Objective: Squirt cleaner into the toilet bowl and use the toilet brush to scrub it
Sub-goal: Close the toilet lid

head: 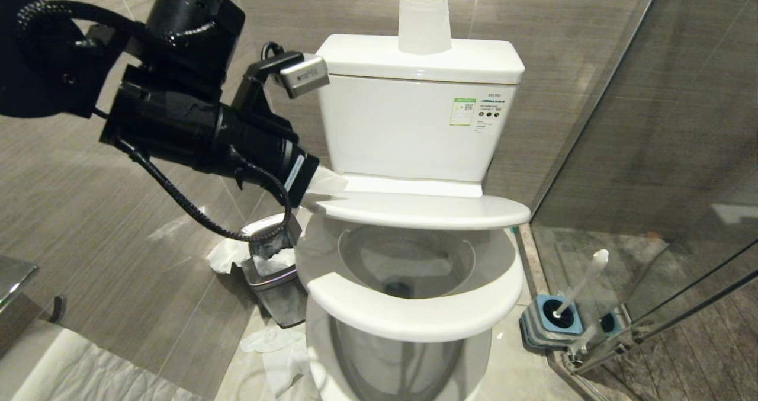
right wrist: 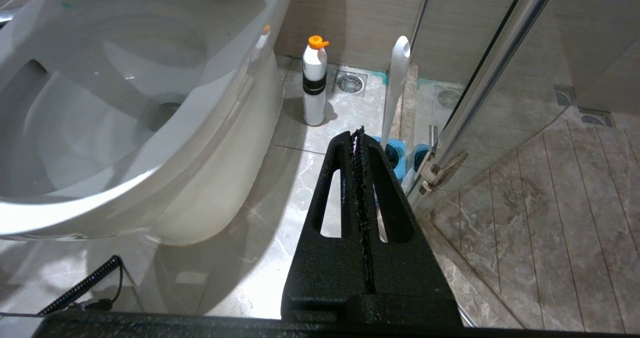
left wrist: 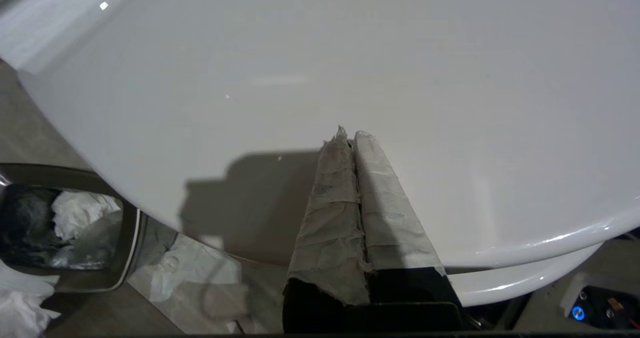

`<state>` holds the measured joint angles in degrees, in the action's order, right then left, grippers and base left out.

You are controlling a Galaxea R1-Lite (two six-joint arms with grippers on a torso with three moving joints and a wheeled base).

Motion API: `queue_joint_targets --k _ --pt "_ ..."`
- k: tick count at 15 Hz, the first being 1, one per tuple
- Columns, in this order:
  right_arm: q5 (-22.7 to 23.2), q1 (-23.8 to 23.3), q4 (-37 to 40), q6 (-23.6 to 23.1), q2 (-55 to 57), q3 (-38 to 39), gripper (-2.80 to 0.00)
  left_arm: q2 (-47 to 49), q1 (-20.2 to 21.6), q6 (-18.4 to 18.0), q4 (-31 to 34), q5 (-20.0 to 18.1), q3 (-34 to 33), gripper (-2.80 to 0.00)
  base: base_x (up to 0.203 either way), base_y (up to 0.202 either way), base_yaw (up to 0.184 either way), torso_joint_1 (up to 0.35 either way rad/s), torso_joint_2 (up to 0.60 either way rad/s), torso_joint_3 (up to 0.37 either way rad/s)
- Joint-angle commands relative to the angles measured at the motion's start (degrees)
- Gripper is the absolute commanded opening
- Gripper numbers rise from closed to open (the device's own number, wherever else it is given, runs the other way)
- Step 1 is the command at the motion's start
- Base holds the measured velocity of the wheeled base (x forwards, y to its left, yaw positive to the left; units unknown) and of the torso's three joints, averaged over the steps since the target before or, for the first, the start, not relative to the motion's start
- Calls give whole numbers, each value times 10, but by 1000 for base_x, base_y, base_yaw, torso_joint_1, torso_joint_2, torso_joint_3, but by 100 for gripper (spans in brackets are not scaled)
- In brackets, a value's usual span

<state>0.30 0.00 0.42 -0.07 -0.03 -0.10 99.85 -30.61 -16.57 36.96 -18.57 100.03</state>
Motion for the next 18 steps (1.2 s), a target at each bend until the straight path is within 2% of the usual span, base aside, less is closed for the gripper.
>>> queue_joint_targets --k 1,8,12,15,18 --pt "0 0 0 0 0 0 -280 3 -3 -1 8 1 -37 -280 0 0 0 0 0 0" --pt "0 0 0 0 0 0 -280 31 -31 0 5 3 -129 -280 0 0 0 0 0 0" --pt "0 0 -1 0 0 0 -280 72 -33 3 0 9 -141 -280 0 0 0 0 0 0" --pt "0 0 0 0 0 0 -280 98 -33 4 -32 22 -162 -280 0 0 0 0 0 0" --pt "0 0 0 0 0 0 -280 134 -39 4 -91 58 -200 -280 0 0 0 0 0 0"
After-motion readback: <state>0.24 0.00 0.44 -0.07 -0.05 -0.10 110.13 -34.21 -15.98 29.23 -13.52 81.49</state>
